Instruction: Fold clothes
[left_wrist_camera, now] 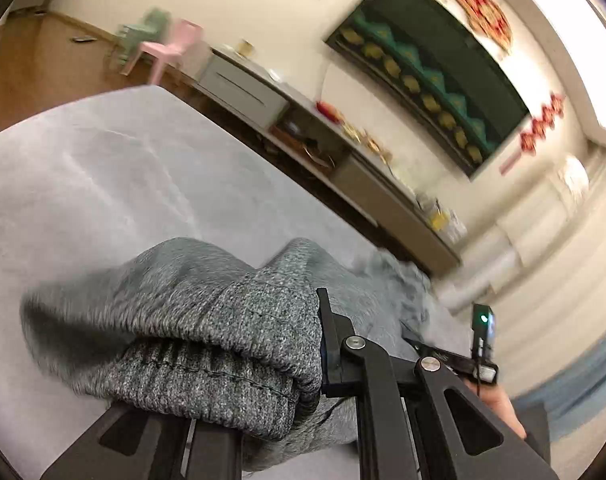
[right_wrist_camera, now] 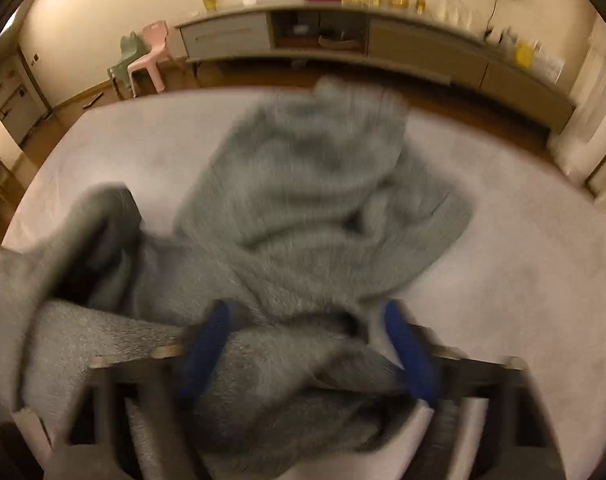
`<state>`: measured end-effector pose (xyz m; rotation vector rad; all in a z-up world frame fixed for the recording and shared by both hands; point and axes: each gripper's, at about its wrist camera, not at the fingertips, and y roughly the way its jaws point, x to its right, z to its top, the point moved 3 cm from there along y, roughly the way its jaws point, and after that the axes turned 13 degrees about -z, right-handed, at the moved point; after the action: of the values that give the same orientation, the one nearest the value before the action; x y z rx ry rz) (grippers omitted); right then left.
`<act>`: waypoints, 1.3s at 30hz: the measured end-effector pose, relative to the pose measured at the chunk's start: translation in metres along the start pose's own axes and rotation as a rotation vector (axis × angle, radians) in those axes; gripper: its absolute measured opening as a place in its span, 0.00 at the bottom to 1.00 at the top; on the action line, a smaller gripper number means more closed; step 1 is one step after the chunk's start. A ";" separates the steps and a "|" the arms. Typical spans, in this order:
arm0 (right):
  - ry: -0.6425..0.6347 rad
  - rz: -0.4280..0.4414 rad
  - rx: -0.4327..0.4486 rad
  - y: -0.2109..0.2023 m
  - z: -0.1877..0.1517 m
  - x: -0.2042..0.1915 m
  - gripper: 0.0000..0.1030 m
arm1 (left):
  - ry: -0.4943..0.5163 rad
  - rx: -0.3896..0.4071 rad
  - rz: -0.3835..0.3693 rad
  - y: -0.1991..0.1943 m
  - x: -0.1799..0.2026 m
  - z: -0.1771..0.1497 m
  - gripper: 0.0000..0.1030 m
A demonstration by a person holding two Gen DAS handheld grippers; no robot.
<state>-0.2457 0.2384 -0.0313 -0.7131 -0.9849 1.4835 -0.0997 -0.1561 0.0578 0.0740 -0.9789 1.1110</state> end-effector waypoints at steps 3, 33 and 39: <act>0.037 0.004 0.107 -0.025 -0.001 0.015 0.13 | 0.102 0.040 -0.111 -0.021 0.033 0.025 0.10; 0.586 0.148 -0.034 0.009 -0.046 0.164 0.64 | -0.103 -0.172 0.115 -0.035 -0.082 -0.005 0.12; 0.560 0.108 0.268 -0.072 -0.037 0.161 0.11 | -0.116 -0.087 0.076 -0.052 -0.083 0.008 0.11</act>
<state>-0.2049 0.4026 0.0309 -0.9254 -0.3202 1.3622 -0.0718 -0.2442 0.0262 0.0315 -1.1404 1.1422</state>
